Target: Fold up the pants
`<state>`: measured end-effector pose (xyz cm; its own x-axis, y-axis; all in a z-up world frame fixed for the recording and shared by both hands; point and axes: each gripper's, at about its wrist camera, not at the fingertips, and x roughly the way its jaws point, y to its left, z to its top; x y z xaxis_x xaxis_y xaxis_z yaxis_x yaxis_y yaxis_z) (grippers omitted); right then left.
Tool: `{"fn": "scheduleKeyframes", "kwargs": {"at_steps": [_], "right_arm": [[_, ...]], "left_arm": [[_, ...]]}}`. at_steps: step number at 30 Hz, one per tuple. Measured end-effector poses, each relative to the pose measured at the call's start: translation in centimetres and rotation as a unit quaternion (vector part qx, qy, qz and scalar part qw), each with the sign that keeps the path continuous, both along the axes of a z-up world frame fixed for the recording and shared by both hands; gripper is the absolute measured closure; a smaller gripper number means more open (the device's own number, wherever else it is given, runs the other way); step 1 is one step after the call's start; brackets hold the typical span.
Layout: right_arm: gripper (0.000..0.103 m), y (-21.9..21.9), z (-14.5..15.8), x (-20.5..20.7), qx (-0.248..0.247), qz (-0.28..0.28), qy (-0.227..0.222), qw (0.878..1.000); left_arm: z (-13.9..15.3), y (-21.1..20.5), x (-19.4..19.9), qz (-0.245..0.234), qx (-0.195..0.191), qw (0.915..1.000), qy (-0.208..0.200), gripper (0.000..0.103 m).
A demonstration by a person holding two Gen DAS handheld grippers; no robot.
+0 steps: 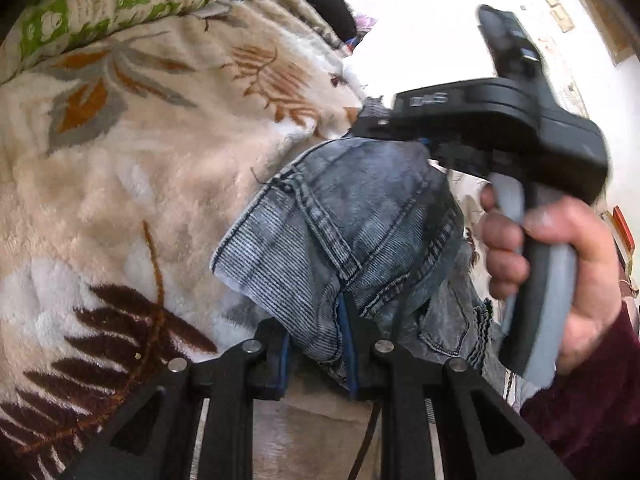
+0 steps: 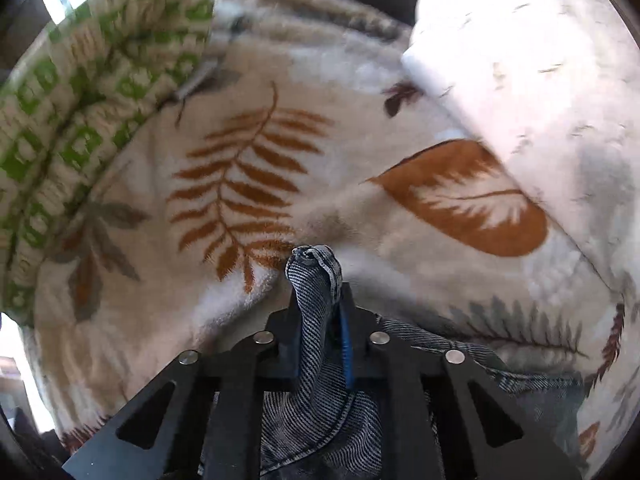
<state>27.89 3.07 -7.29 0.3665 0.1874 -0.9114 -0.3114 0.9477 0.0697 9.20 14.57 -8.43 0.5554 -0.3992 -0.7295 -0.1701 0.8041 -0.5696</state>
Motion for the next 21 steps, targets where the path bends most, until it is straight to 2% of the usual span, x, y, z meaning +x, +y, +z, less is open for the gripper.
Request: {"fn": "scheduleKeyframes", "kwargs": {"at_steps": [4,7,10,13,15,17,21], "right_arm": [[0.094,-2.3,3.4,-2.4,0.031,-0.017,-0.032,0.999],[0.094,-4.4,6.2,-4.5,0.054,-0.028,-0.060,0.996],[0.094,-6.9,8.4,-6.5,0.073,-0.047,-0.087,0.992],[0.094,-10.2,10.4,-8.5,0.095,-0.066,-0.111,0.987],[0.094,-12.4,11.1,-9.7,0.106,-0.081,-0.123,0.983],[0.094,-15.6,11.9,-11.2,0.115,-0.099,-0.139,0.979],[0.094,-21.5,11.9,-13.1,0.142,-0.137,-0.150,0.969]], "left_arm": [[1.8,-0.5,-0.5,-0.020,0.004,0.9987,-0.046,0.083],[3.6,-1.6,-1.3,-0.053,-0.006,0.9941,-0.095,0.083],[5.7,-3.3,-2.3,-0.095,-0.003,0.9843,-0.149,0.083],[6.8,-5.6,-2.8,-0.130,-0.011,0.9756,-0.176,0.083],[7.7,-7.4,-3.2,-0.152,-0.008,0.9696,-0.192,0.083],[8.6,-9.8,-3.7,-0.181,-0.021,0.9623,-0.202,0.083],[9.6,-15.7,-4.0,-0.242,-0.020,0.9477,-0.208,0.088]]}}
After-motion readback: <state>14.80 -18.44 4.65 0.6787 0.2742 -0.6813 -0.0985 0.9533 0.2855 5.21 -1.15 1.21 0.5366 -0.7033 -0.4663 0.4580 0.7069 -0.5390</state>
